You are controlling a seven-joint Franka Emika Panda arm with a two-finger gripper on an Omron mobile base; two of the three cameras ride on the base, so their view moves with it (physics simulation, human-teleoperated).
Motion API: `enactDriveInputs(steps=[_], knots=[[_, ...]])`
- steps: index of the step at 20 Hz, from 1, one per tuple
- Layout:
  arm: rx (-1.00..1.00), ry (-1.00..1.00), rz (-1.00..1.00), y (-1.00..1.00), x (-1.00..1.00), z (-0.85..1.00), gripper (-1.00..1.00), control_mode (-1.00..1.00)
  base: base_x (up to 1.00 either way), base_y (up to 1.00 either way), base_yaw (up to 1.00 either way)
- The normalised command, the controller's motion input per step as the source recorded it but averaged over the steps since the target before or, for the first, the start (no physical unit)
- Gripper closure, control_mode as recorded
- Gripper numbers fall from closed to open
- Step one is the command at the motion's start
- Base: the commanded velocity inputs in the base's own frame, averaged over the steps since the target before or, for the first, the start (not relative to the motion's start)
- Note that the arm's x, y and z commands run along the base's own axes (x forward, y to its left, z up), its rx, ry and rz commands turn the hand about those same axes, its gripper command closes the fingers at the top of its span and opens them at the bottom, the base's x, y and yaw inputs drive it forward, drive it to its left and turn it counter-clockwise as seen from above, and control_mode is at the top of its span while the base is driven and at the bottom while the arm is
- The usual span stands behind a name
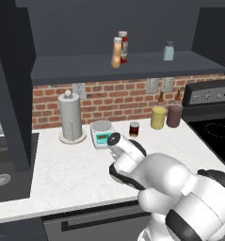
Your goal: Put the shaker and condiment bottle from the counter next to their counterparts in the cabinet.
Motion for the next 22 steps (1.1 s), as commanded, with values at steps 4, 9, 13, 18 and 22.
enactDriveInputs(steps=[4, 9, 13, 18, 22], knots=[[0.05, -0.04, -0.04, -0.46, -0.15, 0.05, 1.00, -1.00, 0.00, 0.00, 0.00], [0.03, -0.04, -0.10, -0.23, -0.18, 0.43, 1.00, -1.00, 0.00, 0.00, 0.00], [0.02, -0.02, -0.14, -0.20, -0.03, 0.56, 1.00, -1.00, 0.00, 0.00, 0.00], [0.01, 0.00, -0.18, -0.25, 0.00, 0.64, 1.00, -1.00, 0.00, 0.00, 0.00], [0.00, -0.02, -0.11, -0.27, 0.00, 0.60, 1.00, -1.00, 0.00, 0.00, 0.00]])
